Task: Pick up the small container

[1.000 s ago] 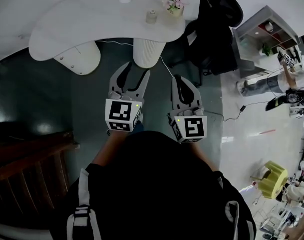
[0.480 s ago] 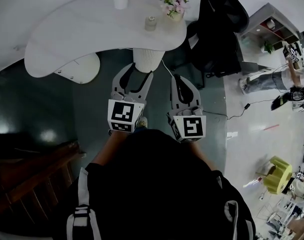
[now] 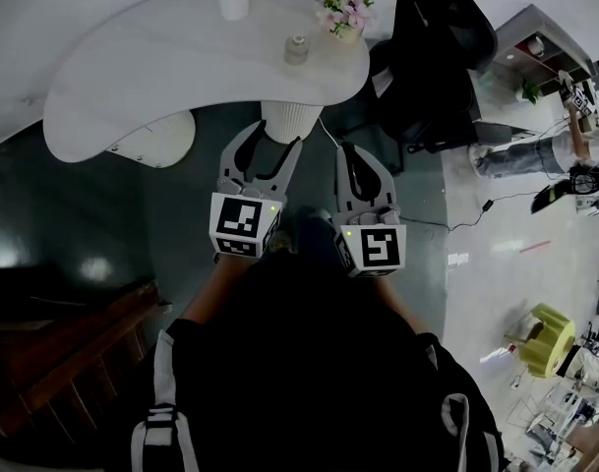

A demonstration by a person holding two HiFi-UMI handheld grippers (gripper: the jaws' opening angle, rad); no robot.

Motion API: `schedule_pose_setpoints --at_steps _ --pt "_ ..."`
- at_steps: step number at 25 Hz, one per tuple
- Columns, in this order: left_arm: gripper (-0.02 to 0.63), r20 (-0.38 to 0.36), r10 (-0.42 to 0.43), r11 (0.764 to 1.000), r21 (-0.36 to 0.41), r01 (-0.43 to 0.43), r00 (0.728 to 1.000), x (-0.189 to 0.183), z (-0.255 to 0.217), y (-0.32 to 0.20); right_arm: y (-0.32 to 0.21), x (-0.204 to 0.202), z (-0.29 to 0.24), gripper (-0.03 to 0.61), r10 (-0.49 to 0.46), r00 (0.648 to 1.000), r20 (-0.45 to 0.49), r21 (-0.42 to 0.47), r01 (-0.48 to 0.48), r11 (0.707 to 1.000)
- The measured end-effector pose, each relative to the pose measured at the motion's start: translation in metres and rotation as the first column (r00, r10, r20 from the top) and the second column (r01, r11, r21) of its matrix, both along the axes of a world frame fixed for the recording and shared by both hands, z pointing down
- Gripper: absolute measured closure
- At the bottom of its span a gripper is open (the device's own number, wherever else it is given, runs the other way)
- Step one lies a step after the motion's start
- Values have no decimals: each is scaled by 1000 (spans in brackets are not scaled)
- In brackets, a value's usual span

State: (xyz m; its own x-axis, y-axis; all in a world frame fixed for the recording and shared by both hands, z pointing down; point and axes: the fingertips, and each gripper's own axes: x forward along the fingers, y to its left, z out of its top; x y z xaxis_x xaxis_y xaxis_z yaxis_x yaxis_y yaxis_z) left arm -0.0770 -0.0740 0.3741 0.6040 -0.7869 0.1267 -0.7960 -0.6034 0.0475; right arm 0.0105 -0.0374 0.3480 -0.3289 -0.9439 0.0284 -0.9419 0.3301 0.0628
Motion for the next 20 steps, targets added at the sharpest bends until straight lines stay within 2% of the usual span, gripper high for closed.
schedule_pose_setpoints --at_steps 12,16,20 --pt "374 -9 -10 1000 19 10 1000 18 7 -60 -72 10 7 555 -53 998 13 5 53 999" --pt "373 -6 -19 999 30 19 1000 27 13 -90 -109 15 10 555 -80 997 -14 -7 80 997" --pt "373 -10 -49 999 6 49 999 35 18 -126 -150 25 21 555 -122 992 -41 -8 122 992"
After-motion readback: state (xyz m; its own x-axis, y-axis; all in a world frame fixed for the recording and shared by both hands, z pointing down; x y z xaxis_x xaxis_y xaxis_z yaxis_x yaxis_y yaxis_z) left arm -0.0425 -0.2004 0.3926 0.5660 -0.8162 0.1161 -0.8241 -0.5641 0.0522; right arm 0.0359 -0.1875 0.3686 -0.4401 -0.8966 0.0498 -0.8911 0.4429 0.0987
